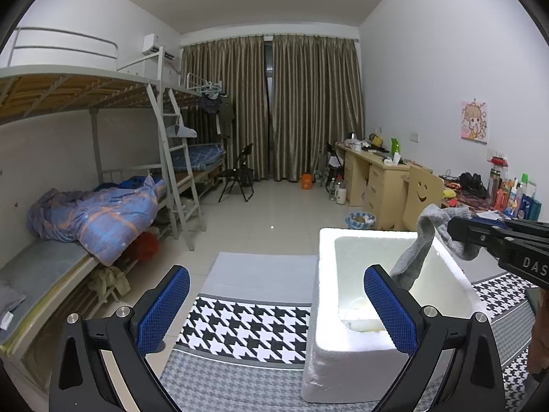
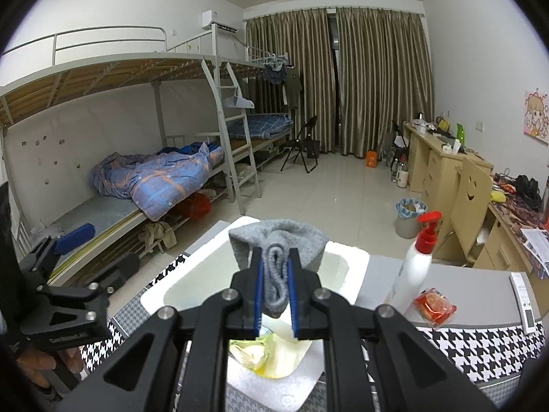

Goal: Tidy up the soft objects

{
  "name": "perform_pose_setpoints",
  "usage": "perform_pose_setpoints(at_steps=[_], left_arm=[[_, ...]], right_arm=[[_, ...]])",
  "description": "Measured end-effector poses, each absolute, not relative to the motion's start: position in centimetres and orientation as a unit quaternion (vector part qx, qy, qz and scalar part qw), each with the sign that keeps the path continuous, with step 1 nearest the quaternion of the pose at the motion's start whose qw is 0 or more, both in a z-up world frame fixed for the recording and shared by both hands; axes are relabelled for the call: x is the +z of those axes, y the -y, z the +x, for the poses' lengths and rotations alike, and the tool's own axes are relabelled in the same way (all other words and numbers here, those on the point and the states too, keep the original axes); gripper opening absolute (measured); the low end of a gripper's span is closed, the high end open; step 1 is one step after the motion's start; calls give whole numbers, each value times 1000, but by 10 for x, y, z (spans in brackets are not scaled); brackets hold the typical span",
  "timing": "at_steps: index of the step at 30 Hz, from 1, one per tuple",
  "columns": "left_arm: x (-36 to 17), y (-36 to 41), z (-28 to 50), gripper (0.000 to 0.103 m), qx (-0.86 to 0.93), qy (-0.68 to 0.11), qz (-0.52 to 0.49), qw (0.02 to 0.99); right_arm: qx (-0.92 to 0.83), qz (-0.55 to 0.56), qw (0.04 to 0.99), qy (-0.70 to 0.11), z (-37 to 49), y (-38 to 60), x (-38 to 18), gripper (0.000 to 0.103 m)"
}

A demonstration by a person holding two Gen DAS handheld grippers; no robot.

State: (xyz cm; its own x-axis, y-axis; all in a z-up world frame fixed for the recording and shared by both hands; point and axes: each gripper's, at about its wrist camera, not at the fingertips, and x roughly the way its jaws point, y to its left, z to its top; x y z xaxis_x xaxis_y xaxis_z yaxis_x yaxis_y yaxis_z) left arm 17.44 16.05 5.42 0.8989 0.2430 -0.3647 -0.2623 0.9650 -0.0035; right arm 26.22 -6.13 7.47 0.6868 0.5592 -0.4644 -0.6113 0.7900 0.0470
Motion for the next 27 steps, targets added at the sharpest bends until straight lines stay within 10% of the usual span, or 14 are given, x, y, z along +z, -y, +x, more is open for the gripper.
perform_pose_setpoints(at_steps=[15, 19, 27], left_arm=[[53, -173, 163, 102, 145, -180, -35, 972], [53, -173, 159, 102, 147, -177, -37, 972], [55, -170, 155, 102, 146, -173, -38, 973]], right_arm=[[323, -68, 909, -254, 269, 43, 67, 21], [317, -64, 912, -253, 271, 46, 65, 65], [318, -70, 916, -236, 260, 50, 67, 81]])
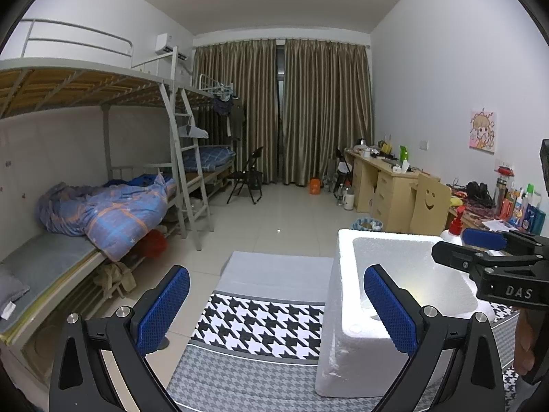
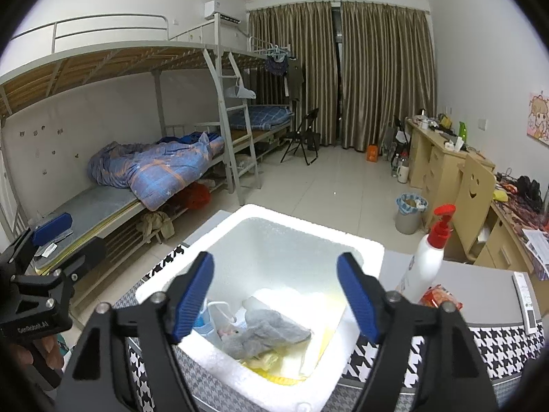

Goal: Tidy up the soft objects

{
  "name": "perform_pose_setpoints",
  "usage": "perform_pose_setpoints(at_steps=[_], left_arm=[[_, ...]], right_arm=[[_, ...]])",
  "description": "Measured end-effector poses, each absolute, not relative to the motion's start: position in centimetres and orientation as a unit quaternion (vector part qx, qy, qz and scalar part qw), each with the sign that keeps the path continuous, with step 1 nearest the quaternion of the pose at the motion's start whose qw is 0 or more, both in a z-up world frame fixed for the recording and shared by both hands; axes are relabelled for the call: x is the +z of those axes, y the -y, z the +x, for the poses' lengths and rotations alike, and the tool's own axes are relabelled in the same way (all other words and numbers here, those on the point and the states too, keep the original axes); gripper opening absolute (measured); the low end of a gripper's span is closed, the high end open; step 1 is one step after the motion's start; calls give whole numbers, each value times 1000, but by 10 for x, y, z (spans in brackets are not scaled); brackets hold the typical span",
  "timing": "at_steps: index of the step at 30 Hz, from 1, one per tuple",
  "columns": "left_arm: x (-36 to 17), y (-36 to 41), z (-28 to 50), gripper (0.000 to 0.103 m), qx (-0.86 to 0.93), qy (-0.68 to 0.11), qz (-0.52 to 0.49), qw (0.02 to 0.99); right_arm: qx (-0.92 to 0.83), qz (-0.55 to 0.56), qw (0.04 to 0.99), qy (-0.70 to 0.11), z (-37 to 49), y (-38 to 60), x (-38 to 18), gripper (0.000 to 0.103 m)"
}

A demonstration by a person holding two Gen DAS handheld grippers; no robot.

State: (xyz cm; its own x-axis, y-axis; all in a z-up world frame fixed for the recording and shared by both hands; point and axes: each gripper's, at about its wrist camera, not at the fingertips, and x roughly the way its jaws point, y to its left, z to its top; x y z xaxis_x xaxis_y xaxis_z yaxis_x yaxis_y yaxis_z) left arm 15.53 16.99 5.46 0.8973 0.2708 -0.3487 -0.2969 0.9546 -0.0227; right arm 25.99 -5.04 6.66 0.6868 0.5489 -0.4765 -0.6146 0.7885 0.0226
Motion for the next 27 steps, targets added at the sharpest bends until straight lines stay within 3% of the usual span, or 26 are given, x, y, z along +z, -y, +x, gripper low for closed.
perform_pose_setpoints(at_steps=[11, 27], left_arm=[[59, -161, 154, 102, 126, -177, -41, 975], [59, -129, 147, 102, 158, -176, -9, 971]], right_arm=[[310, -57, 921, -227, 249, 64, 68, 94], [305, -65, 927, -208, 231, 81, 69, 97]])
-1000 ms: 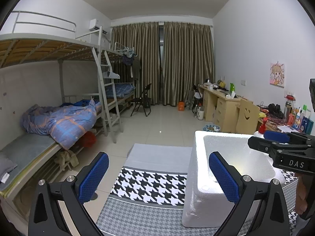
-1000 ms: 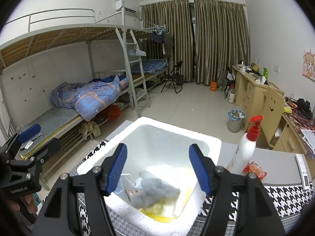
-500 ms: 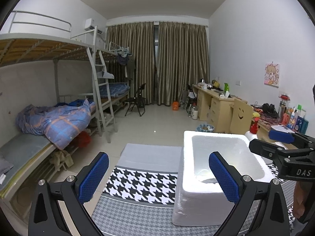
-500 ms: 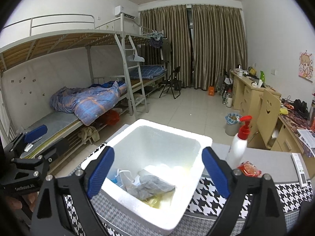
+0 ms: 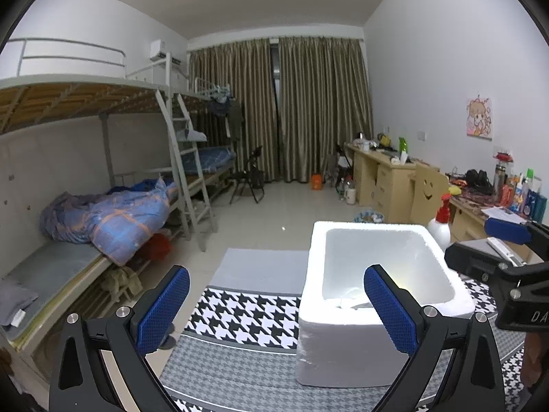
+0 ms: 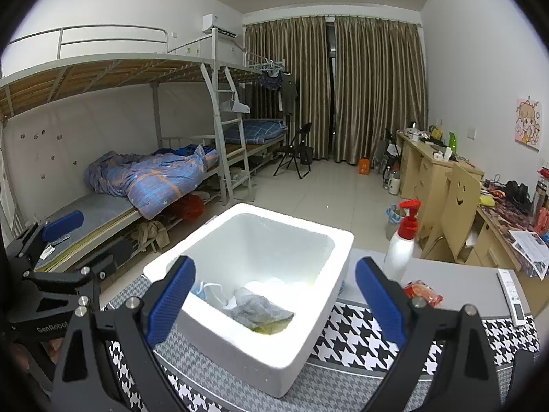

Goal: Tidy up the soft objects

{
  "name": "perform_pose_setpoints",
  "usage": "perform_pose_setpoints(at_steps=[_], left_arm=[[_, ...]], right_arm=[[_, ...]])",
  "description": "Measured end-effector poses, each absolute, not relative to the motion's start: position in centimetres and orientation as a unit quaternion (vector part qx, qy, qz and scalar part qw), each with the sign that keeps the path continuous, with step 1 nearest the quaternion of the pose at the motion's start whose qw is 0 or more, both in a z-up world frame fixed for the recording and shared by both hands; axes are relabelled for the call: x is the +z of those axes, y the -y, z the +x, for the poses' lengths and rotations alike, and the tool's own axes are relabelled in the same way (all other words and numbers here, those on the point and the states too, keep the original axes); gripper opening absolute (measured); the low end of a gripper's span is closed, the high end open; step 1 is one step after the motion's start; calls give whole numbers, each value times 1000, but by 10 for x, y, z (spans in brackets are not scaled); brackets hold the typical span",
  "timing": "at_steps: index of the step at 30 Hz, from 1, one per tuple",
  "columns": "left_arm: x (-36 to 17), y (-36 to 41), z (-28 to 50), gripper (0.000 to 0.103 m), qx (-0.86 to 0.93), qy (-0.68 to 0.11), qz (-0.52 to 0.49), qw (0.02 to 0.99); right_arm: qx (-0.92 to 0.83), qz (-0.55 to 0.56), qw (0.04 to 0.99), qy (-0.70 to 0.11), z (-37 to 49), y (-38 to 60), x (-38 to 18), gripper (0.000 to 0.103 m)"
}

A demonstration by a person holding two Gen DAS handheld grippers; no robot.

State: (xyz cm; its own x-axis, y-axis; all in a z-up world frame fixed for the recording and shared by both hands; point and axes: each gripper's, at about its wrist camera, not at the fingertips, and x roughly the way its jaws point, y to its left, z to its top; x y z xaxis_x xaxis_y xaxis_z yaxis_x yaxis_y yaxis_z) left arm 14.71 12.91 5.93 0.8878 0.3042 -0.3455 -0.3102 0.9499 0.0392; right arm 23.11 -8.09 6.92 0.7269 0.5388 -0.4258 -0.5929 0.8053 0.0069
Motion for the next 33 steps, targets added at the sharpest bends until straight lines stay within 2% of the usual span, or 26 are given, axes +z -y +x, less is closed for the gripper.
perform_pose_setpoints(at_steps=[10, 19, 33], left_arm=[[63, -110, 136, 102, 174, -158, 36, 971], [64, -112, 130, 102, 142, -162, -13, 977], [63, -89, 113, 102, 108, -151, -13, 982]], right_arm=[[317, -49, 928, -190, 215, 100, 71, 97], [297, -52, 936, -183, 196, 109, 67, 98], [268, -18, 948, -169, 182, 133, 61, 100]])
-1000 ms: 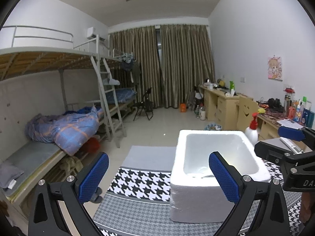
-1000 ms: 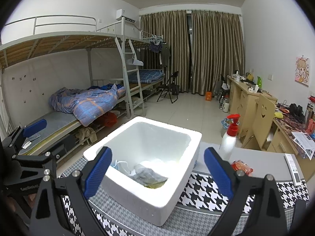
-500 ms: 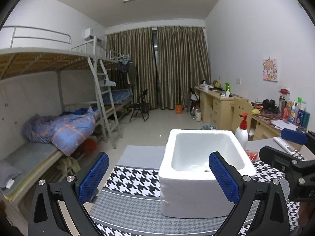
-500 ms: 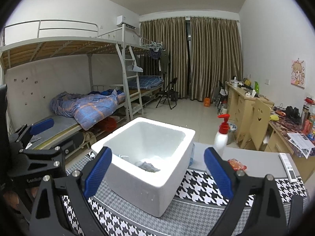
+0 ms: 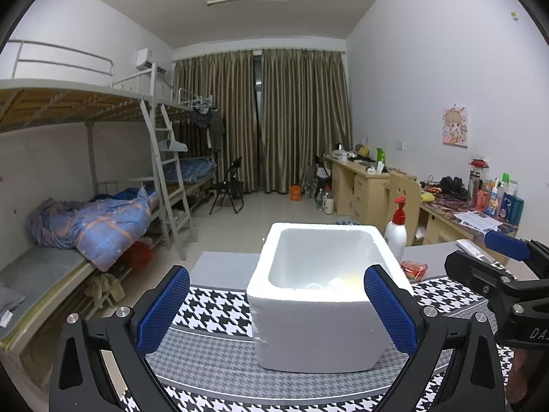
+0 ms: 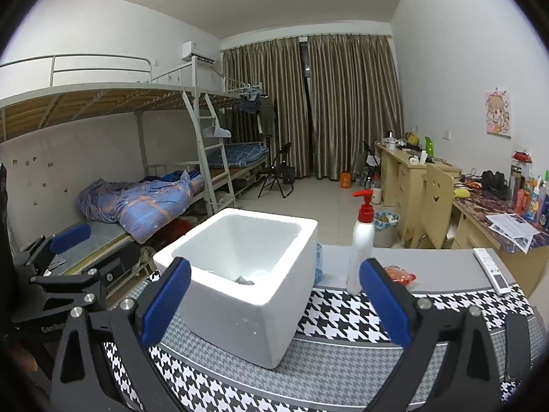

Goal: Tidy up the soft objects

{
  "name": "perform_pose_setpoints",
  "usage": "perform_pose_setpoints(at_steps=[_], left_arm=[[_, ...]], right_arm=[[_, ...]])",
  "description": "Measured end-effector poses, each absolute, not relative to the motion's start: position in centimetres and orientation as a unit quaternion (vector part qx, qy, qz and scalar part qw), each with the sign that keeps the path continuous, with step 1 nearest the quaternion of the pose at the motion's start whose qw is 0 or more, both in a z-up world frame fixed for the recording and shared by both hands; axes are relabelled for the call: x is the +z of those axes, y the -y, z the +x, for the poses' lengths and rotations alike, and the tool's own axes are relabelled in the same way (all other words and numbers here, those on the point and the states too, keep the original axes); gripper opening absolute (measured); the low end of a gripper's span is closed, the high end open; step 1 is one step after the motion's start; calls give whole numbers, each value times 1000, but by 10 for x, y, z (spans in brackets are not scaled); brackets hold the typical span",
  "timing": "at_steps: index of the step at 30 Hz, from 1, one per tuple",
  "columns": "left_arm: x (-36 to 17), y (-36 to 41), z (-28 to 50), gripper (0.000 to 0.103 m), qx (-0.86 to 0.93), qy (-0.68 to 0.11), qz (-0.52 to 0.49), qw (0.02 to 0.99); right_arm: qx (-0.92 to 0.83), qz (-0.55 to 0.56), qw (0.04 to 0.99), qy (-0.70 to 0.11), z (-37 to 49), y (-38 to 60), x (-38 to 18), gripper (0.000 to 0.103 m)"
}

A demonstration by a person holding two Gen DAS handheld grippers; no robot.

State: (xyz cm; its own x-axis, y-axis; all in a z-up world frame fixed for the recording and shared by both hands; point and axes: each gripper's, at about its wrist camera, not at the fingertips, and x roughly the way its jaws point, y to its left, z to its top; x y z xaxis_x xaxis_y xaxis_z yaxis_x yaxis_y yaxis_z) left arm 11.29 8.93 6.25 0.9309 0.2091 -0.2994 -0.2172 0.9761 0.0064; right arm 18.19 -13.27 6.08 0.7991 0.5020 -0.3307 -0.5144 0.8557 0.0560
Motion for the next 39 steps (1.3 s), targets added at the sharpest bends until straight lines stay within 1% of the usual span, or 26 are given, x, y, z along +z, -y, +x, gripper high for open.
perform_pose_setpoints(at_steps=[14, 39], left_arm=[[63, -73, 73, 102, 111, -129, -19, 985], [42, -54, 22, 102, 96, -128, -27, 987]], right_arm=[[269, -23, 950, -154, 142, 154, 54, 102], [266, -21, 955, -129, 81, 185, 42, 102]])
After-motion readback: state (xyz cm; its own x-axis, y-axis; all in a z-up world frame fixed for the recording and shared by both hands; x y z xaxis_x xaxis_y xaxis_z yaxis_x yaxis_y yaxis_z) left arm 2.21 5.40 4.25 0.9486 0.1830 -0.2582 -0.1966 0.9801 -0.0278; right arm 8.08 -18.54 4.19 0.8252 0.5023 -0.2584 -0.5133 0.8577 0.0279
